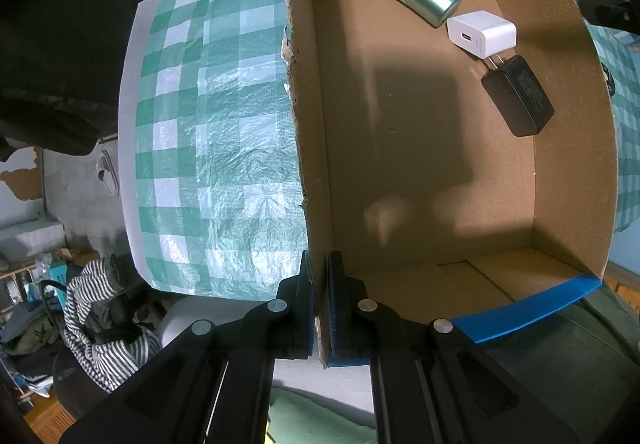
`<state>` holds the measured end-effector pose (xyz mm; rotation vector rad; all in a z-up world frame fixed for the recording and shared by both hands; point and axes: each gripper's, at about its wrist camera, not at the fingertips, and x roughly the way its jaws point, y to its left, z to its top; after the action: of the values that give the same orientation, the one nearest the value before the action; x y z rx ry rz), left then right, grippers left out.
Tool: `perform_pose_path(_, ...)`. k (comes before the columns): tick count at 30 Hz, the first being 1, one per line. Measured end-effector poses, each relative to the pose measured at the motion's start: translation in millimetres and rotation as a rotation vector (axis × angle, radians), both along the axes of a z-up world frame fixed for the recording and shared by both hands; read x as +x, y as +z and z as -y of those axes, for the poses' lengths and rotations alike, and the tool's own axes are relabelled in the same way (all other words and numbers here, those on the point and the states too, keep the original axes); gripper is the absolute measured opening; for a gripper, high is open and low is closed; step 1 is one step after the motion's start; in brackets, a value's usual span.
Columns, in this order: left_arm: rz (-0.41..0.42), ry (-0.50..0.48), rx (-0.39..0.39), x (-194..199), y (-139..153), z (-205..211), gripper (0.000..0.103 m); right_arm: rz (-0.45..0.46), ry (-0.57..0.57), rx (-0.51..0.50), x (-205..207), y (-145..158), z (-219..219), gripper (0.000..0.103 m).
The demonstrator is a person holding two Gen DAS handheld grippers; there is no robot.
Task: Organize rigid objects
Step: 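Move the right tool back over the white octagonal container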
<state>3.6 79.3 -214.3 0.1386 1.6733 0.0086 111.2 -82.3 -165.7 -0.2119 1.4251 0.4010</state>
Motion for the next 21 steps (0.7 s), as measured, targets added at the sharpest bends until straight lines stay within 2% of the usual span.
perform_pose_path(9,0.0,-0.005,0.003,0.1,-0.1,-0.4,0.006,0.028,-0.05,-0.002,-5.2,16.7,25.1,0.067)
perform_pose_path(21,0.0,-0.01,0.008,-0.1,-0.2,0.2,0.006,0.016,-0.167,-0.027,-13.3,13.3,82.7,0.073)
